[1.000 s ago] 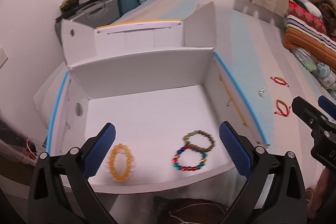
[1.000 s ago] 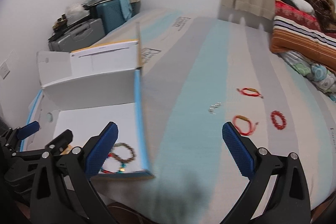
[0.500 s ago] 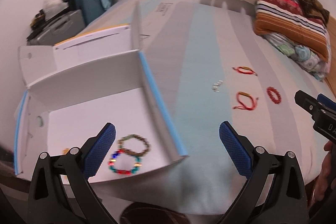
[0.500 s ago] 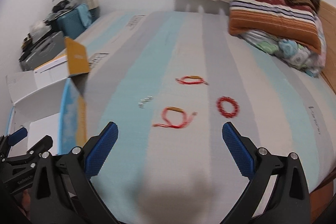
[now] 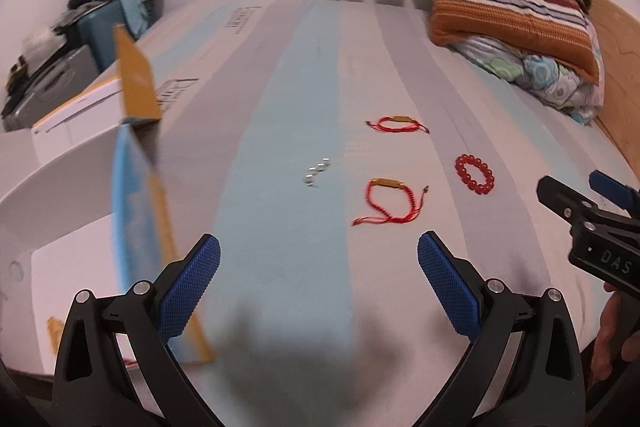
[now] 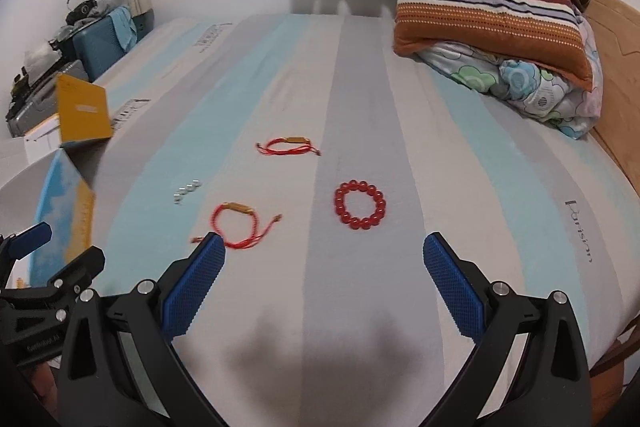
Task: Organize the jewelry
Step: 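Move both tools back over the red bracelets on the bed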
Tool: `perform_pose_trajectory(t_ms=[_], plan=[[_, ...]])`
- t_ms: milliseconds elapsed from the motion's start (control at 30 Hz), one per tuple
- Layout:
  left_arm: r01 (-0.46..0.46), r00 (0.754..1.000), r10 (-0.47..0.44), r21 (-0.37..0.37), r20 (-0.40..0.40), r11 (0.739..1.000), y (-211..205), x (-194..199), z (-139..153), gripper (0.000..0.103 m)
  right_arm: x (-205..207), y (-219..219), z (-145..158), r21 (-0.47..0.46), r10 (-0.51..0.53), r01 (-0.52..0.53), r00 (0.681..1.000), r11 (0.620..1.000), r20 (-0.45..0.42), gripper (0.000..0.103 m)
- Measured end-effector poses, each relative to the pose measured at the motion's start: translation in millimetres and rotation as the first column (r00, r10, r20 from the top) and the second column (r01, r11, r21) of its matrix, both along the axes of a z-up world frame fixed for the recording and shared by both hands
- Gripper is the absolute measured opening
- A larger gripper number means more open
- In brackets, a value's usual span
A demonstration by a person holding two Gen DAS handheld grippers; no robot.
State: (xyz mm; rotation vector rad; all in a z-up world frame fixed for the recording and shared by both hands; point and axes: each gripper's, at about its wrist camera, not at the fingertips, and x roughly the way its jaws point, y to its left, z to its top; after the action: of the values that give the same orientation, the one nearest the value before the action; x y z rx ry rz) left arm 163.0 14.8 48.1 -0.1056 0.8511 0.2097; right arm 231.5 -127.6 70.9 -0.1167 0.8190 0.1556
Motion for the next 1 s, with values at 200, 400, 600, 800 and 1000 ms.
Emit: perform_pose_trajectory(t_ms=[200, 400, 600, 800, 1000], plan=[[0.021, 1.0, -0.022, -0.019, -0.019, 1.0, -18.0, 46.2, -34.7, 0.097, 47.4, -17.8, -28.4, -0.026, -0.052, 0.052, 0.999, 0.998, -0.014, 0.096], [0.034, 0.997, -0.035, -0.019, -0.063, 0.999, -28.6, 93.9, -70.5, 0.097, 95.8, -28.5, -63.0, -0.016, -0.034, 0.033, 0.997, 0.999, -0.065, 0.095], [0.04, 0.995, -0.04, -0.001, -0.087, 0.999, -32.5, 128.6, -98.2, 0.097, 133.0, -37.8, -91.2, 0.017, -0.01, 0.013, 0.992, 1.0, -0.123, 0.095], [0.028, 0.993, -0.026, 0.01, -0.117, 1.0, -34.0, 145.4, -122.9, 0.097, 157.7, -45.1, -113.6, 0.05, 0.007, 0.001, 0.986, 0.999, -0.166, 0.086], [0.005, 0.992, -0.004, 0.011, -0.127, 1.0, -33.0, 151.5, -129.2, 0.096, 167.7, -44.9, -133.4, 0.071, 0.019, -0.004, 0.977, 0.997, -0.211, 0.075]])
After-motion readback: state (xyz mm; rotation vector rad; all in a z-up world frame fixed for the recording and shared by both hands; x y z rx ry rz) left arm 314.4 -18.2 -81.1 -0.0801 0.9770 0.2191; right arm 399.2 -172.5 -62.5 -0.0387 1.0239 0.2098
